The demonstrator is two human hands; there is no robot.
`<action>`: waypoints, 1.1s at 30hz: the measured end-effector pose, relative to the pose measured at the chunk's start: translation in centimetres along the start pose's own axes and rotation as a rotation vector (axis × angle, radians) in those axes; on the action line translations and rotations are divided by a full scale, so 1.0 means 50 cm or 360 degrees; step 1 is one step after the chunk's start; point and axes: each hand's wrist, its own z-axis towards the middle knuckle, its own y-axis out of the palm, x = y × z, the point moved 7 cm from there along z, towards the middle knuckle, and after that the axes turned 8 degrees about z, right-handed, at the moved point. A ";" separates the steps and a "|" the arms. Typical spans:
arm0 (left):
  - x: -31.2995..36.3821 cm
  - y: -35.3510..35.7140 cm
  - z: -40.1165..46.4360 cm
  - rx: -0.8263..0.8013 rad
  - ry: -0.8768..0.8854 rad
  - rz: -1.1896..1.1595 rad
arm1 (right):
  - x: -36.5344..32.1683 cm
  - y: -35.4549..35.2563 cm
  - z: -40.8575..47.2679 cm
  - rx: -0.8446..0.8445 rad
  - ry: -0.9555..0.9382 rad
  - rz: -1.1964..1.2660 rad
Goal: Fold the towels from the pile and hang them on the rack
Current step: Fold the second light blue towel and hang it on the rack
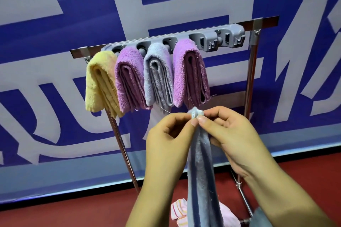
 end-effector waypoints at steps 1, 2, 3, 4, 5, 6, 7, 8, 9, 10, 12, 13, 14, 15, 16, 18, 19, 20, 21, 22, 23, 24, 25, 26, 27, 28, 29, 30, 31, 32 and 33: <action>0.001 0.000 0.000 0.0001 0.0001 0.0008 | -0.002 0.000 0.000 0.0002 -0.0016 -0.0013; 0.002 -0.002 0.000 0.0001 0.0002 0.0020 | -0.003 -0.001 0.000 0.0001 -0.0039 -0.0023; 0.002 -0.003 0.001 -0.0005 0.0005 0.0029 | -0.006 0.000 -0.001 -0.0005 -0.0064 -0.0036; 0.001 -0.003 0.001 -0.0019 0.0008 0.0024 | -0.009 0.002 -0.002 -0.0012 -0.0098 -0.0051; 0.002 -0.002 0.001 -0.0045 0.0012 -0.0001 | -0.012 0.004 -0.003 -0.0015 -0.0129 -0.0059; 0.003 0.000 0.000 -0.0074 0.0017 -0.0033 | -0.015 0.006 -0.004 -0.0015 -0.0159 -0.0063; 0.005 0.002 -0.003 -0.0103 0.0018 -0.0071 | -0.018 0.008 -0.006 -0.0012 -0.0191 -0.0079; 0.006 0.003 -0.005 -0.0129 0.0008 -0.0119 | -0.022 0.009 -0.006 0.0000 -0.0236 -0.0131; 0.008 0.005 -0.007 -0.0163 -0.0013 -0.0188 | -0.024 0.008 -0.007 0.0021 -0.0282 -0.0211; 0.010 0.007 -0.008 -0.0209 -0.0038 -0.0270 | -0.027 0.006 -0.007 0.0038 -0.0318 -0.0293; 0.010 0.012 -0.009 -0.0327 -0.0084 -0.0392 | -0.034 0.003 -0.006 0.0036 -0.0354 -0.0382; 0.008 0.013 -0.009 -0.0383 -0.0106 -0.0424 | -0.037 0.002 -0.004 0.0011 -0.0353 -0.0382; 0.005 0.013 -0.008 -0.0429 -0.0130 -0.0454 | -0.038 0.001 -0.002 -0.0019 -0.0338 -0.0362; 0.003 0.010 -0.007 -0.0451 -0.0135 -0.0469 | -0.040 0.002 0.001 -0.0043 -0.0311 -0.0332; 0.002 0.004 -0.006 -0.0438 -0.0107 -0.0452 | -0.041 0.001 0.003 -0.0060 -0.0289 -0.0300; 0.004 -0.020 -0.001 -0.0262 0.0038 -0.0308 | -0.043 0.000 0.007 -0.0057 -0.0256 -0.0214; 0.005 -0.037 0.004 -0.0140 0.0137 -0.0178 | -0.046 -0.001 0.008 -0.0056 -0.0253 -0.0170; 0.006 -0.051 0.008 -0.0041 0.0232 -0.0013 | -0.050 -0.001 0.009 -0.0067 -0.0252 -0.0132; 0.004 -0.061 0.013 0.0000 0.0309 0.0153 | -0.056 -0.002 0.011 -0.0065 -0.0249 -0.0094; -0.001 -0.065 0.018 -0.0025 0.0361 0.0289 | -0.060 -0.003 0.011 -0.0075 -0.0246 -0.0054; -0.007 -0.062 0.021 -0.0106 0.0380 0.0377 | -0.064 -0.004 0.013 -0.0084 -0.0234 -0.0018; -0.015 -0.055 0.022 -0.0217 0.0377 0.0436 | -0.067 -0.005 0.015 -0.0091 -0.0224 0.0005; -0.023 -0.047 0.020 -0.0326 0.0364 0.0473 | -0.069 -0.006 0.016 -0.0099 -0.0214 0.0016; -0.030 -0.039 0.018 -0.0424 0.0347 0.0491 | -0.069 -0.006 0.017 -0.0107 -0.0201 0.0030; -0.037 -0.030 0.013 -0.0519 0.0325 0.0483 | -0.069 -0.006 0.017 -0.0117 -0.0190 0.0051; -0.046 -0.021 0.008 -0.0617 0.0292 0.0454 | -0.069 -0.004 0.016 -0.0131 -0.0182 0.0074; -0.053 -0.013 0.003 -0.0711 0.0255 0.0421 | -0.070 -0.002 0.015 -0.0142 -0.0174 0.0094; -0.063 -0.007 -0.001 -0.0779 0.0215 0.0402 | -0.069 -0.001 0.015 -0.0148 -0.0166 0.0116; -0.072 -0.005 -0.003 -0.0819 0.0171 0.0388 | -0.069 -0.002 0.014 -0.0147 -0.0154 0.0140; -0.082 -0.005 -0.005 -0.0841 0.0114 0.0360 | -0.069 -0.004 0.015 -0.0141 -0.0142 0.0170; -0.091 -0.006 -0.007 -0.0859 0.0042 0.0305 | -0.069 -0.007 0.015 -0.0128 -0.0125 0.0200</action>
